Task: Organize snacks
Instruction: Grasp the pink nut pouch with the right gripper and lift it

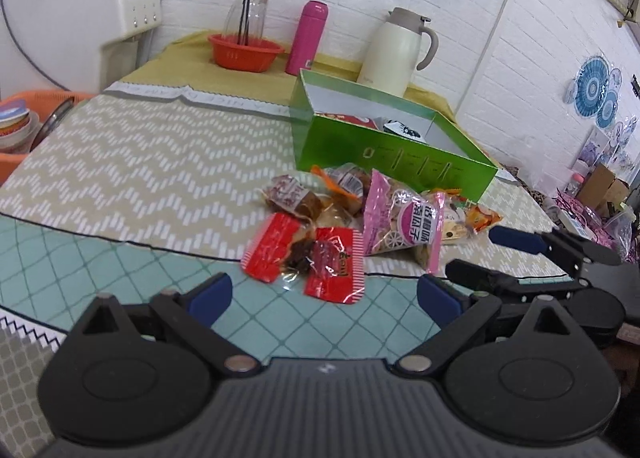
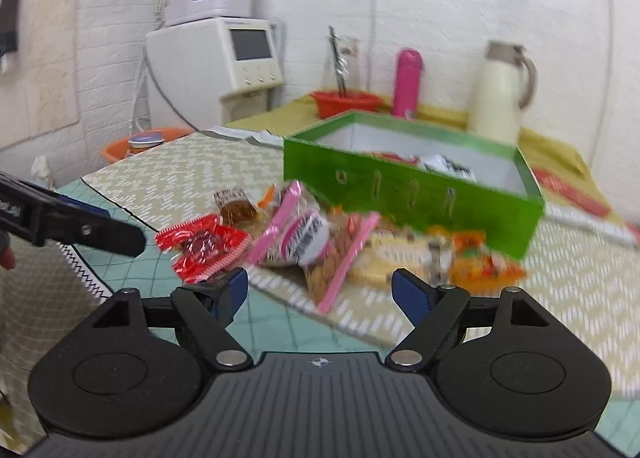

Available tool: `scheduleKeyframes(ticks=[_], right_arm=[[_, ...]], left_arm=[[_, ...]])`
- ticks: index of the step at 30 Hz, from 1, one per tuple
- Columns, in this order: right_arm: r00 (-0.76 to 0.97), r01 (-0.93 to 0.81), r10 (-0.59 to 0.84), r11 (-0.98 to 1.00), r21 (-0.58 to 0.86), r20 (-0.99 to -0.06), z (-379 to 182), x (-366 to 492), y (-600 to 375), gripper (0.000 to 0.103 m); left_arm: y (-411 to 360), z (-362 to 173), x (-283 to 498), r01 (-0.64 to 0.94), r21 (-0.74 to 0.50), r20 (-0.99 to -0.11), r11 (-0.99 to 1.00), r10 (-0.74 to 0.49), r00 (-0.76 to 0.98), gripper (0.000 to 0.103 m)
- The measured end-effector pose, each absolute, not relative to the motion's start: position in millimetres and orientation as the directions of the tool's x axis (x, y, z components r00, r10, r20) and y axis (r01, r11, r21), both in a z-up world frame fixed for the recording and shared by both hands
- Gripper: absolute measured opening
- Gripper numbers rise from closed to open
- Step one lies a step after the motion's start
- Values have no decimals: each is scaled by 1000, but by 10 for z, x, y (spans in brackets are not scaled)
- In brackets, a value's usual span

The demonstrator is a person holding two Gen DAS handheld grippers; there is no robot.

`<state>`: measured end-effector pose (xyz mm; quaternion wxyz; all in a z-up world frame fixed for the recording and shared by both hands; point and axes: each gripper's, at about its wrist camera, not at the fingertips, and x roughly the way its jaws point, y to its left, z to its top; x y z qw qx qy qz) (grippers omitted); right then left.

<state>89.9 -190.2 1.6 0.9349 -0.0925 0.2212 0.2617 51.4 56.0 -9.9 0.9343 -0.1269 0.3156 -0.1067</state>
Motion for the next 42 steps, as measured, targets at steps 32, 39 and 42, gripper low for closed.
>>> scheduleKeyframes(ticks=[32,39,42], right_arm=[[698,-565,498,824,31,-515,-143,657,-2271,72],[647,-640,520,768,-27,-558,-202,942,-2118,91],[645,-640,515,768,-29,-565,-215,1035,-2078,89]], left_arm=[[-51,-193,859,325,-357,-580,876,-480,658,70],[5,-270,973,260,-408,-591,875,-470,655,54],[-28,-297,1029,263,-412,-595,873,-476,648,50]])
